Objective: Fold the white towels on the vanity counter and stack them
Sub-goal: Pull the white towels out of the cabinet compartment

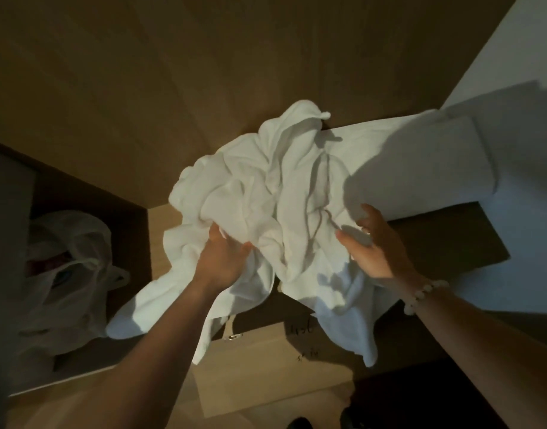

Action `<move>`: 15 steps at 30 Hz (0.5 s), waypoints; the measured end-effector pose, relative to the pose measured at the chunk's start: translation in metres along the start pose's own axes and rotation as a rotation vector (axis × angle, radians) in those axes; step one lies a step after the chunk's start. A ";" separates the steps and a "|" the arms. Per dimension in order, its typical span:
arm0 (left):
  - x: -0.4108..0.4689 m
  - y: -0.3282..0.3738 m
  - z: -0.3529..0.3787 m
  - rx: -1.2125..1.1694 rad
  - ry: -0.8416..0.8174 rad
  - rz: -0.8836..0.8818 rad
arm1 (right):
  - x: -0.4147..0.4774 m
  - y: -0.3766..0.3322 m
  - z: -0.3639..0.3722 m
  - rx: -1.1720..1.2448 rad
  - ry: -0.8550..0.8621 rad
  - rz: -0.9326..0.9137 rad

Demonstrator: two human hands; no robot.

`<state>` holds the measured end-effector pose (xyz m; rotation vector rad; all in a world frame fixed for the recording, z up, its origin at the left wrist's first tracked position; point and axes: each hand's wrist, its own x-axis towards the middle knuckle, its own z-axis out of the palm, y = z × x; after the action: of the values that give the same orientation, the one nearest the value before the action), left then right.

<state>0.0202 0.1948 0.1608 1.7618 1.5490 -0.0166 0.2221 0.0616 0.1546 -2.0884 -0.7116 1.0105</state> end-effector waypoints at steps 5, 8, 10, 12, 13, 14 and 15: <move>-0.023 0.017 -0.015 -0.054 0.442 0.119 | -0.018 -0.004 0.019 -0.381 0.398 -0.415; 0.000 0.026 -0.037 -0.075 0.526 0.075 | -0.028 -0.030 0.024 -0.439 0.318 -0.576; 0.023 0.026 -0.050 0.008 0.449 0.029 | -0.035 -0.042 0.029 -0.491 0.214 -0.636; 0.039 0.021 -0.060 0.199 0.341 -0.031 | -0.041 -0.046 0.037 -0.633 0.061 -0.660; 0.042 0.019 -0.063 0.267 0.312 -0.053 | -0.043 -0.046 0.041 -0.694 -0.016 -0.657; 0.043 0.018 -0.064 0.296 0.311 -0.062 | -0.045 -0.046 0.045 -0.736 -0.088 -0.635; 0.040 0.017 -0.064 0.295 0.322 -0.066 | -0.046 -0.045 0.047 -0.760 -0.138 -0.603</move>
<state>0.0158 0.2641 0.1955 2.0167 1.9147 0.0071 0.1505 0.0719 0.1884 -2.1566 -1.8863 0.5765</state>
